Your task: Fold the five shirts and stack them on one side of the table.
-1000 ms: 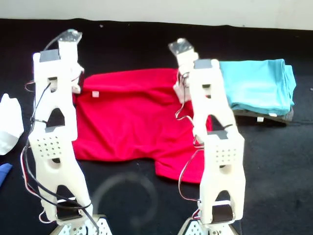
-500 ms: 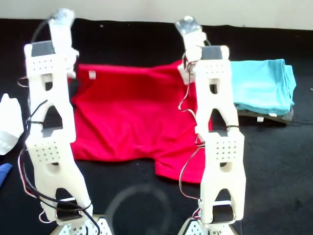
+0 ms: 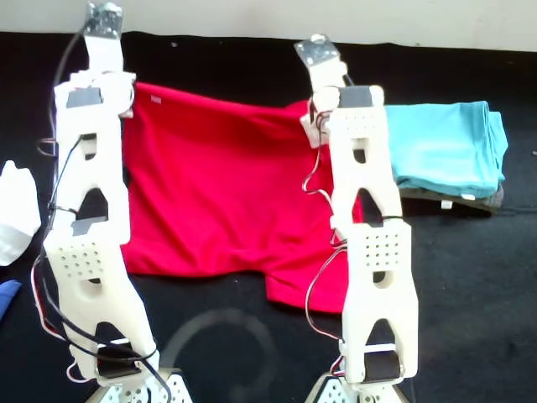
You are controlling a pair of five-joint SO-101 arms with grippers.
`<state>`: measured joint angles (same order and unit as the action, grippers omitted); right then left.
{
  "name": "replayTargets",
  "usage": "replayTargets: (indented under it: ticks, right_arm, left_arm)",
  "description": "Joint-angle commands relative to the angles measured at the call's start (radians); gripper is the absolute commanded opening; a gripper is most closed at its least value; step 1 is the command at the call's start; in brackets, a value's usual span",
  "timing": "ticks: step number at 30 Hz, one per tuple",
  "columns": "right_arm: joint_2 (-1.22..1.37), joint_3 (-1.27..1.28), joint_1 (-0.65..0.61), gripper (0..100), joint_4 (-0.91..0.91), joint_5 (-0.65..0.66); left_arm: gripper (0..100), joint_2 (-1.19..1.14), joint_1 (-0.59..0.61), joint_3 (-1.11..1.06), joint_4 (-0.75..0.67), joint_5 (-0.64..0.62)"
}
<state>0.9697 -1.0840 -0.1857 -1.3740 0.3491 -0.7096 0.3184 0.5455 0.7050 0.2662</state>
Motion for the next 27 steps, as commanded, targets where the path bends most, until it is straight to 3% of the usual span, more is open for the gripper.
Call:
replayTargets:
  ticks: [1, 10, 21, 27]
  right_arm:
    - [-0.002, -0.045, 0.019, 0.6, 0.015, -0.011]
    - [0.005, -0.17, 0.019, 0.6, 0.004, -0.011]
    - [0.007, -0.136, 0.01, 0.6, 0.005, -0.011]
    - [0.007, -0.131, 0.008, 0.6, 0.005, -0.011]
  left_arm:
    - [1, 0.068, 0.019, -0.068, -0.063, 0.011]
    - [1, 0.067, 0.018, -0.114, -0.19, 0.011]
    - [1, -0.099, -0.039, -0.107, -0.043, 0.002]
    - [16, -0.094, -0.039, -0.085, -0.043, -0.21]
